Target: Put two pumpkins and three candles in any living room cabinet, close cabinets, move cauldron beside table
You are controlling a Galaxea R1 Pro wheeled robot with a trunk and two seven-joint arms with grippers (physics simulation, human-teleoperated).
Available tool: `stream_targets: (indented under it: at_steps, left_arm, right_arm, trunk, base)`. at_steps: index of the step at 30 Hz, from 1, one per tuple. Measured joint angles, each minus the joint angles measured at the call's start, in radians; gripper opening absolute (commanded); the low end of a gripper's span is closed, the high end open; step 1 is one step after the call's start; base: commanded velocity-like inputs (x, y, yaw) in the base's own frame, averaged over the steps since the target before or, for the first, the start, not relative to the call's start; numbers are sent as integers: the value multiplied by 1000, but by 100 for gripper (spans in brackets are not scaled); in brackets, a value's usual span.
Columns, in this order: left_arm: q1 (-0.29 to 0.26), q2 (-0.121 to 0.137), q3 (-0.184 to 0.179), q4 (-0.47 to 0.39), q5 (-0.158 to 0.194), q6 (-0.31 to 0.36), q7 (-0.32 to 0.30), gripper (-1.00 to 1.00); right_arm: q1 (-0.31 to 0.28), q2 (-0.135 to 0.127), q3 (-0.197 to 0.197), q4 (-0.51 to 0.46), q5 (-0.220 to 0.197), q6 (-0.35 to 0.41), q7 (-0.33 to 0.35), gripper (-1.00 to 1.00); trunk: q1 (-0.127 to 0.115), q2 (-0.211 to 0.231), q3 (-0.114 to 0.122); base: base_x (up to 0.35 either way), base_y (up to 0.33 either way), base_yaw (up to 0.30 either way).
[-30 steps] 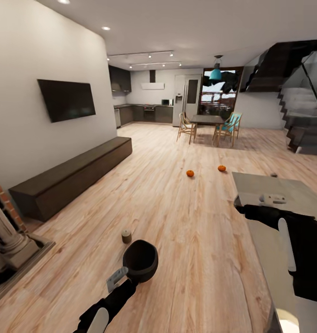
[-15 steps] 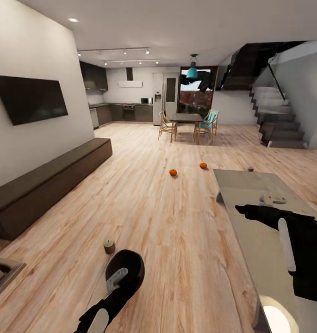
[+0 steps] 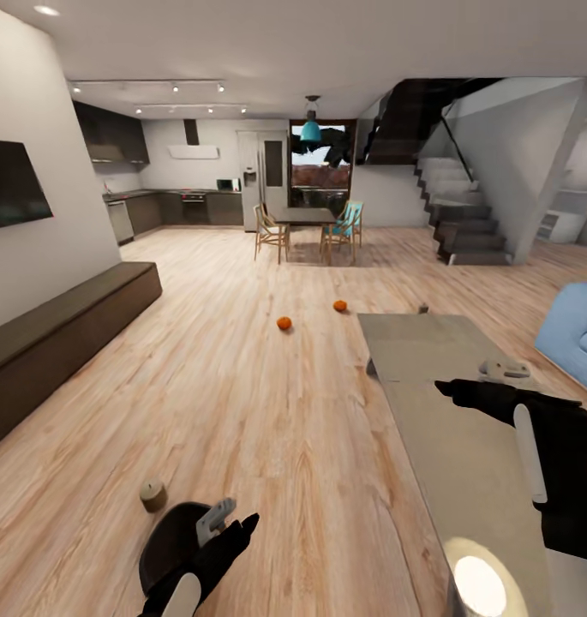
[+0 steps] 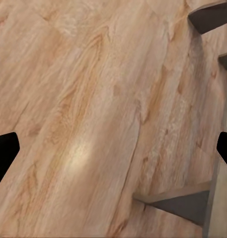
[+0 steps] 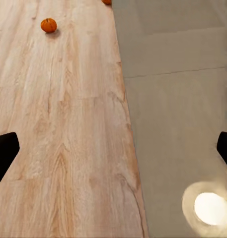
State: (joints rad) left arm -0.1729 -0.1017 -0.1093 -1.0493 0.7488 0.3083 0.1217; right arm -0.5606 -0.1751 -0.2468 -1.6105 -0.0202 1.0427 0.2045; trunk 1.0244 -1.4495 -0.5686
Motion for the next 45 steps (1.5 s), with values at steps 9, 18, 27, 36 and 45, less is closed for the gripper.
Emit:
stream_targets:
  at_steps: [9, 18, 27, 36, 45]
  left_arm:
    - [0, 0, 1, 1, 1, -1, 0, 100]
    - [0, 1, 2, 1, 1, -2, 0, 100]
    - [0, 2, 2, 2, 0, -1, 3, 100]
    - [0, 2, 2, 2, 2, -1, 1, 100]
    - [0, 2, 2, 2, 2, 0, -1, 100]
  right_arm:
    - [1, 1, 2, 0, 2, 0, 1, 100]
    - [1, 3, 2, 0, 2, 0, 0, 100]
    - [1, 3, 2, 0, 2, 0, 1, 100]
    - [2, 3, 2, 0, 2, 0, 1, 100]
    - [2, 6, 3, 0, 2, 0, 1, 100]
  trunk:
    - [0, 0, -2]
    - [0, 0, -3]
    - [0, 0, -3]
    - [1, 0, -3]
    - [1, 0, -3]
  base:
    - [338, -28, -81]
    - [333, -39, -6]
    - [254, -197, 0]
    - [47, -43, 0]
    - [22, -9, 0]
